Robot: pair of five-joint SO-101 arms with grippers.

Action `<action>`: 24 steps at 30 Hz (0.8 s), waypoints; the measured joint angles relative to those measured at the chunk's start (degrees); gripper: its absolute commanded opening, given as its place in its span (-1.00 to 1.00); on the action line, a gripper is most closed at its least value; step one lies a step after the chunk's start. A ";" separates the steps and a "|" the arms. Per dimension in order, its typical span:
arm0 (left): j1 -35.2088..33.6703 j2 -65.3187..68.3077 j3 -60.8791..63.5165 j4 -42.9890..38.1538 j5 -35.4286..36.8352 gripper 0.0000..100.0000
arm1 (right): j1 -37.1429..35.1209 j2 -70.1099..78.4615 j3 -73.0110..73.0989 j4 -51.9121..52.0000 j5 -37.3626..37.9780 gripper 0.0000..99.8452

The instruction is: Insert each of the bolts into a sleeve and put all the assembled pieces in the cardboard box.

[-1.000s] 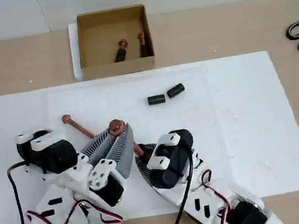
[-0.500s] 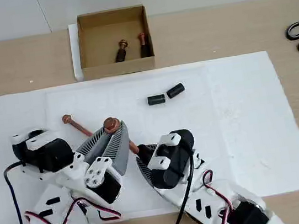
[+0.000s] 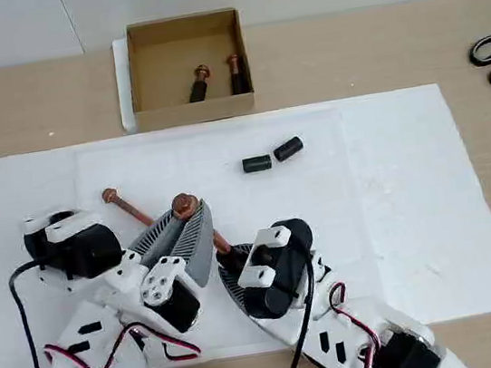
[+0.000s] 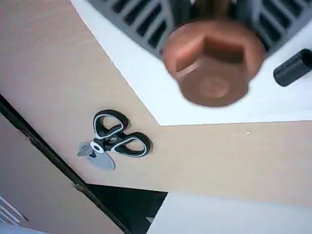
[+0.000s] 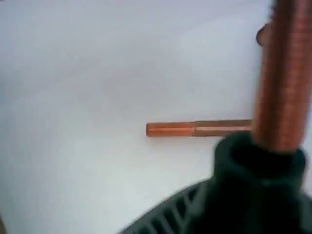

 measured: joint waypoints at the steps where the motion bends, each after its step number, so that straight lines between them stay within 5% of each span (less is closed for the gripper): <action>1: 0.00 0.00 0.00 0.00 0.00 -0.99 | 0.00 0.00 0.00 0.00 0.00 -0.99; 24: 4.48 -0.26 4.22 3.43 0.26 -0.99 | 1.58 0.09 -1.14 -1.05 0.00 -0.99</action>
